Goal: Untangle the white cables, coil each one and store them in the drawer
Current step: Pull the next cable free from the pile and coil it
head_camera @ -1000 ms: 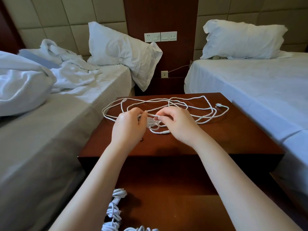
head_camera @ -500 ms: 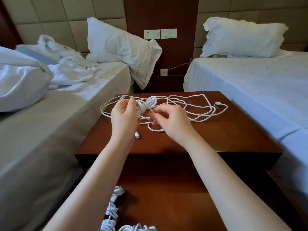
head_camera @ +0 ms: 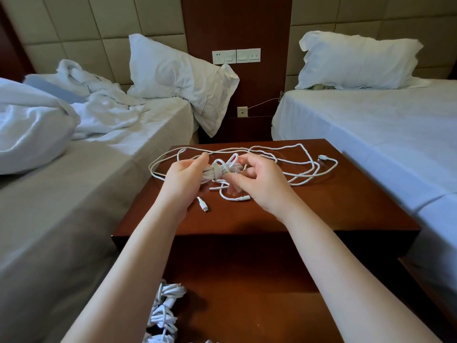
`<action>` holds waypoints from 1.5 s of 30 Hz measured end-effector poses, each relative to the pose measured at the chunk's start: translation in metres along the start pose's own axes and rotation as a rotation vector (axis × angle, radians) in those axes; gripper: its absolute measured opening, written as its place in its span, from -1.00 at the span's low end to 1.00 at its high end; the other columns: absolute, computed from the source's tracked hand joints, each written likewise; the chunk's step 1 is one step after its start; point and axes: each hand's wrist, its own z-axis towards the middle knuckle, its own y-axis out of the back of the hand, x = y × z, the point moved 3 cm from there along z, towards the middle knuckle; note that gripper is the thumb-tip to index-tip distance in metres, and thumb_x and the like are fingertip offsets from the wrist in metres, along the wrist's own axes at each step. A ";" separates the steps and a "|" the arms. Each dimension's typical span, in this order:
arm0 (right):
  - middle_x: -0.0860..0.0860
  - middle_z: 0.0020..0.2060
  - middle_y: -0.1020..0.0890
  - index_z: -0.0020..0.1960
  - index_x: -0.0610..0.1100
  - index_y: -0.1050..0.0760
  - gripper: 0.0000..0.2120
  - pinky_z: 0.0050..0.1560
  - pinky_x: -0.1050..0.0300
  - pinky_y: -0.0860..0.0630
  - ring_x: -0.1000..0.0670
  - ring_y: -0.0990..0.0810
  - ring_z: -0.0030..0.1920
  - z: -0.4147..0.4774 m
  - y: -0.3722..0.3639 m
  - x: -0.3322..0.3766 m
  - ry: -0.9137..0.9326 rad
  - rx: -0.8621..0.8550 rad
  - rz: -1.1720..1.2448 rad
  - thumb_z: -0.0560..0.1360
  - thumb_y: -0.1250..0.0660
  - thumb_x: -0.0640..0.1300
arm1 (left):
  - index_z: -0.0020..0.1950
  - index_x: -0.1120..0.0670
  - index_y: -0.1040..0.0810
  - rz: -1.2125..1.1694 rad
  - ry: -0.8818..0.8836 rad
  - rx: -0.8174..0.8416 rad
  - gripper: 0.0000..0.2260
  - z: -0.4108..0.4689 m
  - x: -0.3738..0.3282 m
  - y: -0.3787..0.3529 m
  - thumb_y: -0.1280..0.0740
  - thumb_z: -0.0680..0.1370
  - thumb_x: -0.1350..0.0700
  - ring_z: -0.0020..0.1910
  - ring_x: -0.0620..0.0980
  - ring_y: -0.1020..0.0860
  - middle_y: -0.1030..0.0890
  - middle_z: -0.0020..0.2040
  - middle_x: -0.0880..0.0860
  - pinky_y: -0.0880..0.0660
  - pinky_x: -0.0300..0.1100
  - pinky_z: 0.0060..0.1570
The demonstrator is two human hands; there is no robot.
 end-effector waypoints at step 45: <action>-0.11 -0.23 -0.68 -0.04 -0.16 -0.63 -0.87 -0.35 0.27 -0.48 0.09 -0.57 -0.36 -0.003 0.013 -0.005 -0.176 0.283 -0.024 0.41 -0.48 -0.27 | -0.10 0.08 -0.60 0.486 -0.536 0.140 -0.90 -0.011 0.000 0.009 -0.47 0.45 0.11 -0.41 -0.23 -0.52 -0.60 -0.33 -0.07 -0.41 -0.40 -0.38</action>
